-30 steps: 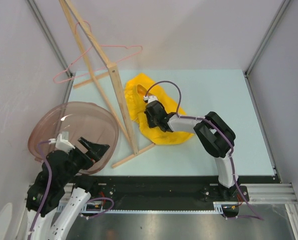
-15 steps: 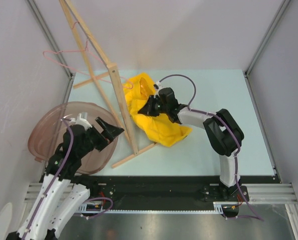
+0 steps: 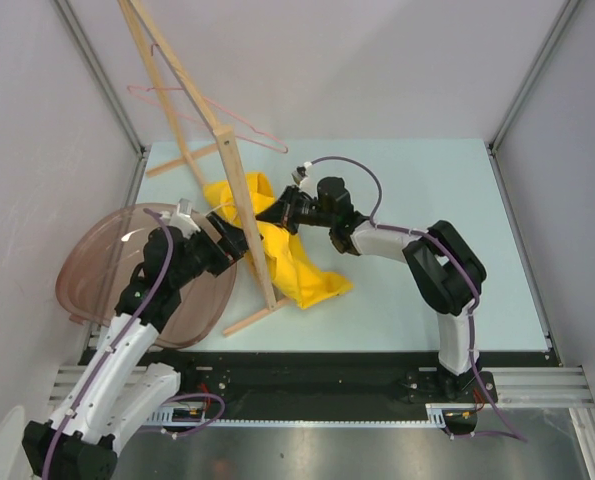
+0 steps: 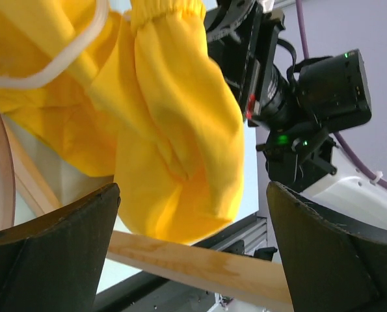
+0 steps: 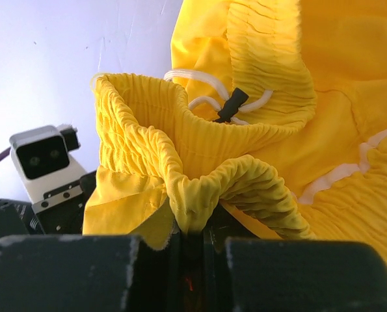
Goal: Remove the shorts from the hanger
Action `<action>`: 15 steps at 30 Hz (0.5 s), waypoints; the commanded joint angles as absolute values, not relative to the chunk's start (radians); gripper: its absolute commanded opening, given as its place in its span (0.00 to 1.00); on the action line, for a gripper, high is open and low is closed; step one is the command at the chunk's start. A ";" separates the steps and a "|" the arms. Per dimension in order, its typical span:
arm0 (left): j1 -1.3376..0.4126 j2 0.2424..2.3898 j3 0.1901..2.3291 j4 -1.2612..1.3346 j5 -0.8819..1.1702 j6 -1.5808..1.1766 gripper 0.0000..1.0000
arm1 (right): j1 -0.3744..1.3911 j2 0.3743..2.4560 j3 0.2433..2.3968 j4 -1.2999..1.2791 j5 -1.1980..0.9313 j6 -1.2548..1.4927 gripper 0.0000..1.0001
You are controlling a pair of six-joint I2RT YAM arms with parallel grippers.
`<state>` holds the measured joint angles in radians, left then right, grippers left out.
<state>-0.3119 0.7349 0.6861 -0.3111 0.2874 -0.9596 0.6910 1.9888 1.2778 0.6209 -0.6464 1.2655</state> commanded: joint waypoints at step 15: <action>-0.242 0.864 0.650 -0.034 0.342 -1.026 0.65 | 0.712 1.862 1.215 0.770 -0.709 1.374 0.00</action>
